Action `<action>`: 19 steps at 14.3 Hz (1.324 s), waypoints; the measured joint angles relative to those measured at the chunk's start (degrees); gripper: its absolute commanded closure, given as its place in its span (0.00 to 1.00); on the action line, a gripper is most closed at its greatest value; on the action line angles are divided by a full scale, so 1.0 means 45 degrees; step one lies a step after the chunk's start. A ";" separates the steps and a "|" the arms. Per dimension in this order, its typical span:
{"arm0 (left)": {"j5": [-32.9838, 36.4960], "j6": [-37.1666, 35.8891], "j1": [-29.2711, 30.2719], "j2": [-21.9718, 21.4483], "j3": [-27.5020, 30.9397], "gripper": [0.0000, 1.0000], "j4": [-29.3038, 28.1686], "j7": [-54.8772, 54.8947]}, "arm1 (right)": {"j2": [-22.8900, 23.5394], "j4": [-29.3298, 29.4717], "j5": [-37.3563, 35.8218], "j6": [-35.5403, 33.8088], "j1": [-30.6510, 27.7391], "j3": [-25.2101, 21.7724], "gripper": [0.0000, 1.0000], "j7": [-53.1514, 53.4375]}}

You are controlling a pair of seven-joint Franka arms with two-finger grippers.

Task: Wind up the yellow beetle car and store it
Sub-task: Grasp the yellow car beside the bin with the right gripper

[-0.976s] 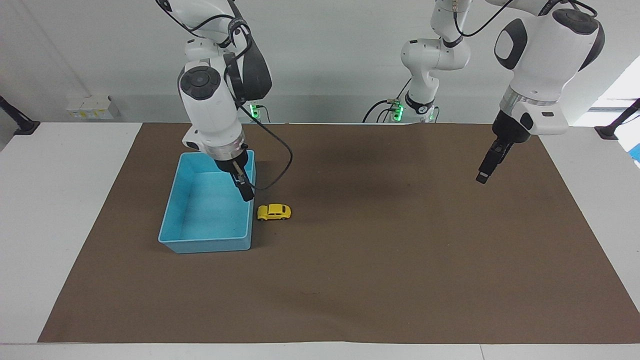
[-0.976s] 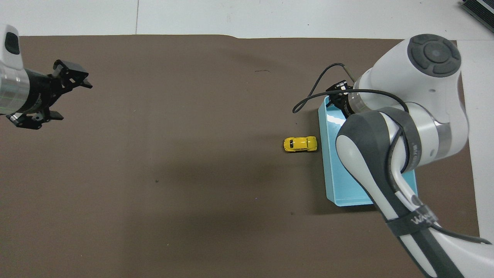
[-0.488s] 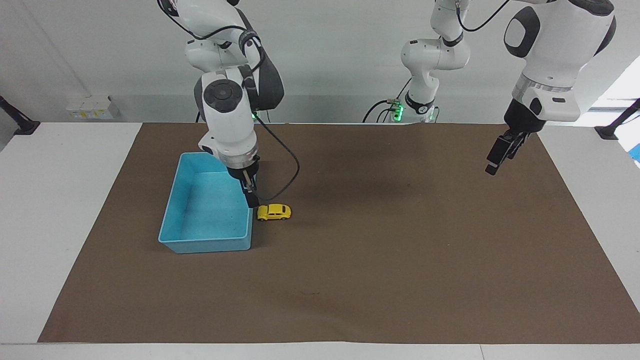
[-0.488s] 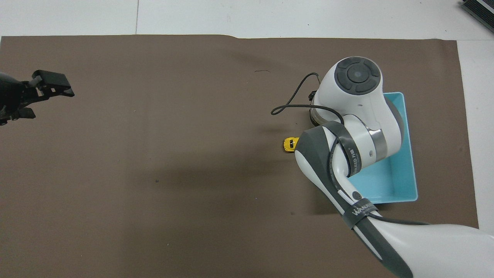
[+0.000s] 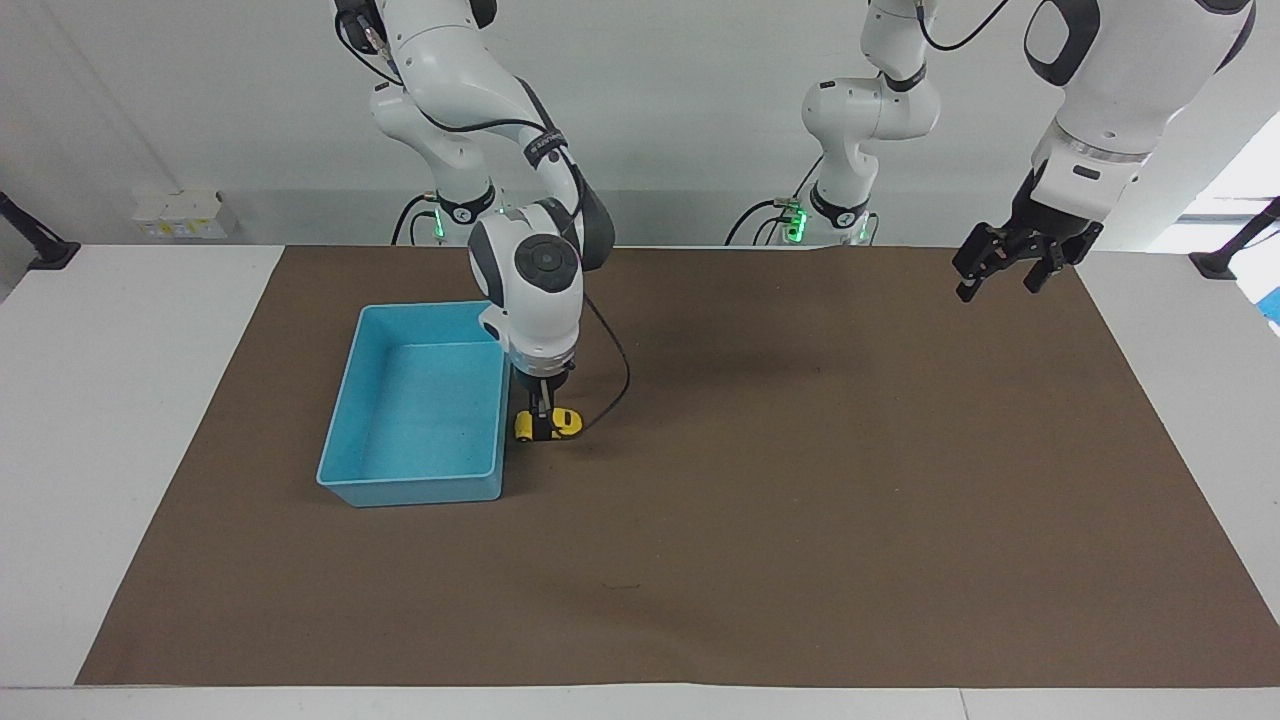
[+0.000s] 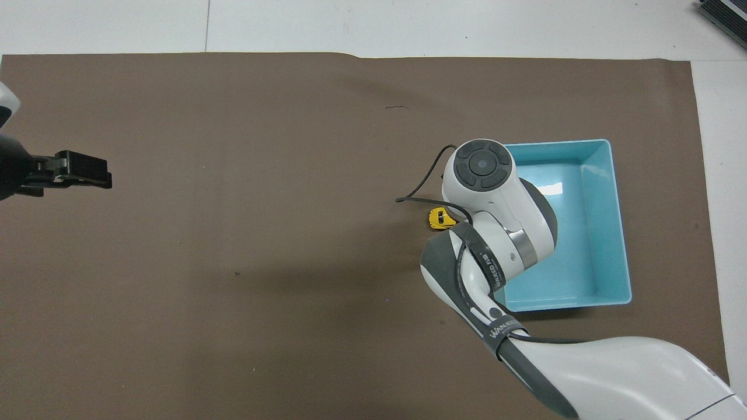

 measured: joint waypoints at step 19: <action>0.0000 -0.0203 0.0000 -0.0364 0.0014 0.00 0.0046 0.0377 | -0.0701 0.0330 -0.0714 -0.0613 0.0529 -0.0003 1.00 0.0206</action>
